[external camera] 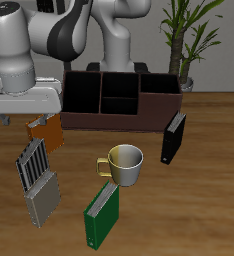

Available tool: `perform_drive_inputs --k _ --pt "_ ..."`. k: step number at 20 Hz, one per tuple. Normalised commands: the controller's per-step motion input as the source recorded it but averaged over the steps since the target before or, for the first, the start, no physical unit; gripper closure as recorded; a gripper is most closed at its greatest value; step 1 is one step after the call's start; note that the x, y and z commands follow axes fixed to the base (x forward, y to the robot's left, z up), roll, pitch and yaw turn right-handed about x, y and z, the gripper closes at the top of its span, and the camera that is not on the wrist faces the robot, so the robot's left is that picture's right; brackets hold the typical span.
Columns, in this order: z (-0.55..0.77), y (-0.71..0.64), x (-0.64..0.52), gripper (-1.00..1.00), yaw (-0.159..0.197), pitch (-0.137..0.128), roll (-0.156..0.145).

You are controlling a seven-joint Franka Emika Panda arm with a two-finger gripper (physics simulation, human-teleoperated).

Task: Place the striped book into the back desk caddy's front compartment

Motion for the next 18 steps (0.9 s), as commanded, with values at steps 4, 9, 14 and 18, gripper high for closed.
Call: perform_drive_inputs --k 4,9,14,18 --pt "-0.24 0.02 0.08 -1.0 -0.019 0.008 0.014" --pt "-0.16 -0.04 0.07 -1.0 -0.014 0.006 -0.004" --pt "-0.09 -0.05 0.03 -1.0 -0.016 -0.001 -0.007" --pt "-0.09 -0.04 0.02 -1.0 -0.04 0.002 -0.007"
